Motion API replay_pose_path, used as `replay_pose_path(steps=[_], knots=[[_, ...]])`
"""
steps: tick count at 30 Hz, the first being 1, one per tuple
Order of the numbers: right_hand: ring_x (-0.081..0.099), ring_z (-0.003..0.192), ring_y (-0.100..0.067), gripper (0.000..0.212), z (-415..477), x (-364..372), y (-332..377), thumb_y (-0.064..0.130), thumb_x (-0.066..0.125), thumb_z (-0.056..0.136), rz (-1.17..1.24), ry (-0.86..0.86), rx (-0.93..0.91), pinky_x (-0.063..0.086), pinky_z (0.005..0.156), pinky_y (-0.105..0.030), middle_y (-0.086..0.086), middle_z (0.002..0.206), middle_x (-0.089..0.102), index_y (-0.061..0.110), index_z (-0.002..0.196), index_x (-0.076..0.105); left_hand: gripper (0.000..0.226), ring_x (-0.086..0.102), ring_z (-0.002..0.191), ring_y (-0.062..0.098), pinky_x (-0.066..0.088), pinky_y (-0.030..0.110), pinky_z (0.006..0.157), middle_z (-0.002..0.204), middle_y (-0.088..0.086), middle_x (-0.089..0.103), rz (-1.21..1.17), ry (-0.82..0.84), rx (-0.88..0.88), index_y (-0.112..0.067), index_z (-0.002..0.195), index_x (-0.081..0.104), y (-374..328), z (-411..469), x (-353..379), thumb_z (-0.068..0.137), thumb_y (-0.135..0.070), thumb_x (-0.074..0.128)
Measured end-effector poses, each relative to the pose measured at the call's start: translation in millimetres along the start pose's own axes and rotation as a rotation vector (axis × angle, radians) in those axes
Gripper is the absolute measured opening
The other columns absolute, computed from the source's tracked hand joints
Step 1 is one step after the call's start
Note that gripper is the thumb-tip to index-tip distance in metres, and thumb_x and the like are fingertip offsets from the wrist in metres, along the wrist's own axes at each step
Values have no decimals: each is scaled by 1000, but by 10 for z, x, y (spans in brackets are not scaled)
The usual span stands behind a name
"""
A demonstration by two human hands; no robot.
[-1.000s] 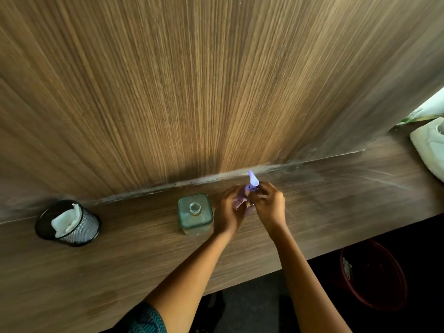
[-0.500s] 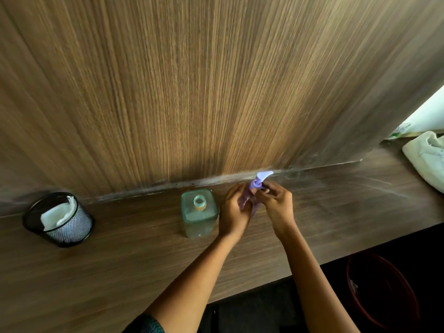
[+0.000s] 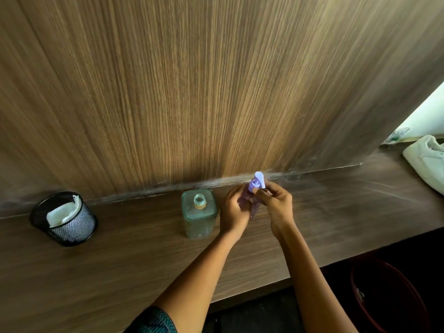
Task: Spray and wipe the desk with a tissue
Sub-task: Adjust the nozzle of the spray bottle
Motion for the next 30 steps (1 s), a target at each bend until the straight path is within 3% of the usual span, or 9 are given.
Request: replay_pose_path(steps=[4,7,9,12,17,21,25,27,30], knots=[[60,63,-11,25,-30,21,130,0,75,71,-219,-163,-86,54,64,-31,-1,72,62,14,80,56,23,57,71,-19,41,0,70,77,-16,61,-23,-13,-57,-27,81,63,35,16,1,89,-8,55],[64,81,-21,33,-38,82,137,7,76,70,-354,-167,-133,55,76,-40,-8,90,65,17,91,54,24,61,80,5,53,34,83,81,-10,66,-7,-9,-108,-29,79,60,112,39,13,89,-8,55],[65,85,-17,54,-31,134,106,-2,72,72,-247,-73,-101,57,77,-32,-11,105,63,18,118,51,34,62,72,-6,52,18,76,64,-23,67,-19,-28,-110,-33,72,59,131,60,4,88,-4,55],[62,61,-2,47,-62,170,117,-15,56,79,-93,44,-71,52,62,-20,-10,81,64,10,120,56,38,53,69,-27,38,-4,66,61,-32,63,-15,-34,-87,-38,73,56,88,52,17,88,-2,55],[61,63,-4,14,-58,93,147,-4,64,78,-259,-67,-155,50,64,-22,1,71,66,6,87,66,30,56,65,-19,40,2,65,66,-15,62,-39,-30,-95,-29,71,61,94,50,31,91,-9,52],[54,66,-9,28,-45,96,170,13,75,74,-465,-242,-172,39,55,-16,0,76,59,16,78,47,26,59,56,-10,47,10,60,52,-14,61,-98,-10,-113,-8,74,62,93,17,24,95,-12,47],[59,78,-10,37,-33,126,141,15,77,72,-421,-200,-168,48,64,-23,-5,97,61,14,97,50,26,67,80,14,54,36,73,72,-12,67,-17,0,-92,-36,75,64,120,29,31,91,-19,53],[63,73,-2,42,-65,143,112,2,69,77,-194,-89,-130,51,64,-16,1,95,63,19,111,52,32,65,79,2,52,27,75,73,-16,67,-14,-42,-84,-40,72,62,128,50,5,88,-13,56],[62,73,-16,26,-95,178,115,-9,57,82,6,18,-85,51,62,-18,-9,80,65,12,94,66,37,59,75,-17,42,6,71,70,-21,66,-61,-48,-103,-39,69,61,110,53,4,89,-9,56]])
Point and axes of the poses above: each hand's wrist, its own z-axis towards the middle knuckle, its own x-axis out of the palm, y = z × x, the point moved 9 cm from there along z, towards the middle knuckle
